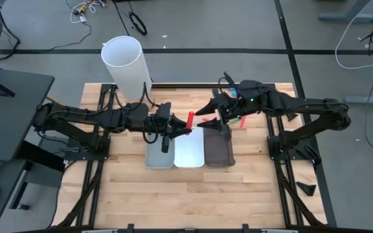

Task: Pick & Place Markers
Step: Put the orange marker into the gray bin

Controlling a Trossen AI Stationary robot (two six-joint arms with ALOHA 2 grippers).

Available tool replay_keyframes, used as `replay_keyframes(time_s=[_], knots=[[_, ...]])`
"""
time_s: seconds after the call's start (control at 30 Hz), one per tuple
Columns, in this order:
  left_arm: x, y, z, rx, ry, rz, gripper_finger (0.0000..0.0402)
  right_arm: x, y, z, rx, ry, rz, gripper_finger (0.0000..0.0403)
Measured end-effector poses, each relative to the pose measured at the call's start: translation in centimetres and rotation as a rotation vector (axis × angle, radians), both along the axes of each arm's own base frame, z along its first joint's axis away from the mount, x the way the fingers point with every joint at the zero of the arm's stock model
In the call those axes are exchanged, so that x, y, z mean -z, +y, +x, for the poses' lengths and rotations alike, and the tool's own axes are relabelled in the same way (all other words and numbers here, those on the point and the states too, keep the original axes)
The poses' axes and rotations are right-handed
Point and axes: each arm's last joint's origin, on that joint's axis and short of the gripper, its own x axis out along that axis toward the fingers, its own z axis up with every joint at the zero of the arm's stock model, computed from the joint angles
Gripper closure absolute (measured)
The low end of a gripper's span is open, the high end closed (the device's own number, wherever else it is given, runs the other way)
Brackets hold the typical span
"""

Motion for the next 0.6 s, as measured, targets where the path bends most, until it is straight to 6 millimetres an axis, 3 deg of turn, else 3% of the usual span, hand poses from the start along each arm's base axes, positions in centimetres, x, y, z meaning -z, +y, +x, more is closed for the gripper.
replay_keyframes(time_s=[0.3, 0.6], knots=[[0.1, 0.1, 0.0, -0.039, 0.008, -0.025, 0.0329, -0.6, -0.2, -2.6, -0.004, 0.046, -0.063, 0.017], [1.4, 0.4, -0.2, -0.175, 0.127, -0.23, 0.0329, -0.1, -0.2, -3.0, -0.008, 0.108, -0.067, 0.017]])
